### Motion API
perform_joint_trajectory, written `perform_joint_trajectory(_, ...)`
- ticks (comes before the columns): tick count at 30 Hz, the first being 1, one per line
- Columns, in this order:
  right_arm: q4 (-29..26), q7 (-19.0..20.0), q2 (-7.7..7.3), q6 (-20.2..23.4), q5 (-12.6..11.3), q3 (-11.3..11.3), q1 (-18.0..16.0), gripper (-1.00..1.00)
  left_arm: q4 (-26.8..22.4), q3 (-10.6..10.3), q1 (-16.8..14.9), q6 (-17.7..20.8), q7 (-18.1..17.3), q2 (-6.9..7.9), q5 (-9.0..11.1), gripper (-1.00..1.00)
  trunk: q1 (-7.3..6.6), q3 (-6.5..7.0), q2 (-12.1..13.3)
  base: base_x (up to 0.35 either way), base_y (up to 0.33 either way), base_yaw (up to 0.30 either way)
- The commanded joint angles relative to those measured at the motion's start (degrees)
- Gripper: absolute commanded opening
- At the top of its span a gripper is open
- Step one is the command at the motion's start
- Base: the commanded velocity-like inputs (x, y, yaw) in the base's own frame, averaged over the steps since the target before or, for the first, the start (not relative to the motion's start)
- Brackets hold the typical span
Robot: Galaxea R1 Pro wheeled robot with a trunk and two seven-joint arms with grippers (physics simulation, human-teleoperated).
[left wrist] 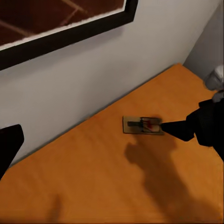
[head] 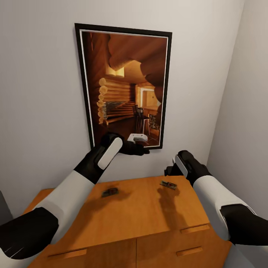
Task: Take the four mousetraps from the cabinet in the bathroom and place them on the bathroom floor. Make sure all four end up on the same floor surface, and ensure that at least two of them are either under or directly next to the same bathroom sink.
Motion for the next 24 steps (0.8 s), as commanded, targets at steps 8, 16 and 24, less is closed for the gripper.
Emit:
perform_joint_trajectory(8,0.0,-0.5,0.29,0.2,-0.8,0.4,0.0,1.00,-0.2,-1.0,-0.1,0.1,0.5,0.37,5.7,1.00,0.01,-0.08,-0.1,0.000,0.000,0.000)
perform_joint_trajectory(16,0.0,0.1,0.37,0.2,-0.7,0.5,0.0,1.00,-0.3,-1.2,-0.1,0.1,0.5,0.42,8.6,1.00,0.01,-0.08,-0.1,0.000,0.000,0.000)
perform_joint_trajectory(24,-0.3,1.4,0.33,0.2,-0.5,0.5,0.0,1.00,-0.3,-1.6,-0.1,0.1,0.6,0.43,8.5,1.00,0.01,-0.08,-0.1,0.000,0.000,0.000)
